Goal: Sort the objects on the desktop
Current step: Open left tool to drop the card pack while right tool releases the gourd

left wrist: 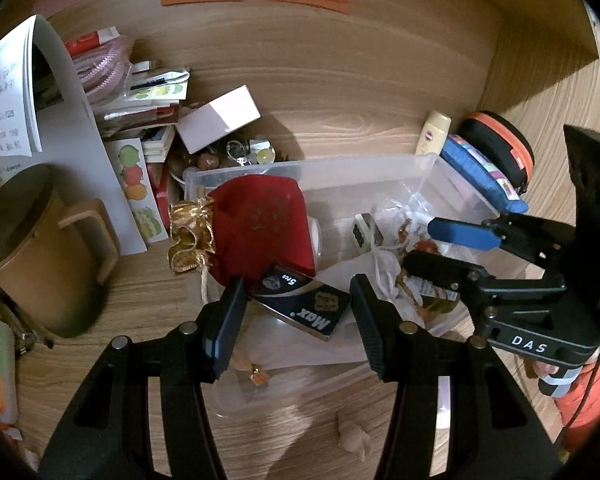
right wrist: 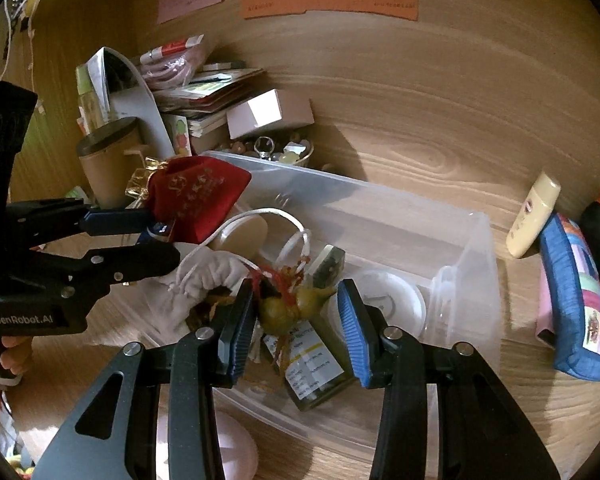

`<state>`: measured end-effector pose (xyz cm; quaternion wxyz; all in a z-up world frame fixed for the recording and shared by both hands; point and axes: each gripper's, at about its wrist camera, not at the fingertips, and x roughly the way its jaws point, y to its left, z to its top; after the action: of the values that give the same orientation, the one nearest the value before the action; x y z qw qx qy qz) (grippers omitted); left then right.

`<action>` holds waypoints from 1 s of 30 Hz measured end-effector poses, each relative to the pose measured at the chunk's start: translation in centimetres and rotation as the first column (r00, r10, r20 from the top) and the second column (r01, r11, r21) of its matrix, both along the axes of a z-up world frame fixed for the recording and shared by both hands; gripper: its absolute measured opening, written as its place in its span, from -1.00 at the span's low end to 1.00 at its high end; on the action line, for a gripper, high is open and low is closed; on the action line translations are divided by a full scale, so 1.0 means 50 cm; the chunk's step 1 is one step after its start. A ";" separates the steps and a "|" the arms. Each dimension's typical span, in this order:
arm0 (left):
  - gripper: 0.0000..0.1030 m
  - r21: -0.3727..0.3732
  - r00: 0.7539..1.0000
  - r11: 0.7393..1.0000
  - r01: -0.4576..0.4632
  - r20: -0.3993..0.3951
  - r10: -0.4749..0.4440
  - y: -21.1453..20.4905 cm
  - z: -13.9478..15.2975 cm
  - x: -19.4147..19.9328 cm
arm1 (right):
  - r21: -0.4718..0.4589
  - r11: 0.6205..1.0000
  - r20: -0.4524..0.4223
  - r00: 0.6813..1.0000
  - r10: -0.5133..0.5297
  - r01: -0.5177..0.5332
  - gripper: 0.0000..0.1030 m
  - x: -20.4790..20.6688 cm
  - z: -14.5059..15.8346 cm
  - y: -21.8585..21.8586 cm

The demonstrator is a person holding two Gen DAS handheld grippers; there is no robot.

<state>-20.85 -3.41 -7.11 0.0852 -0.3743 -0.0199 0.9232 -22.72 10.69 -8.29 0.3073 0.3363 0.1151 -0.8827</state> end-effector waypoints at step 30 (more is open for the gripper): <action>0.80 -0.066 0.986 0.993 -0.094 -0.143 0.084 0.004 0.074 0.066 | 0.021 0.995 -0.152 0.984 -0.093 0.097 0.63 0.028 0.054 0.021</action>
<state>-17.55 -3.20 -3.42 0.0314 -0.3100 0.0029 0.9502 -21.30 11.75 -5.59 0.2505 0.2781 0.1342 -0.9175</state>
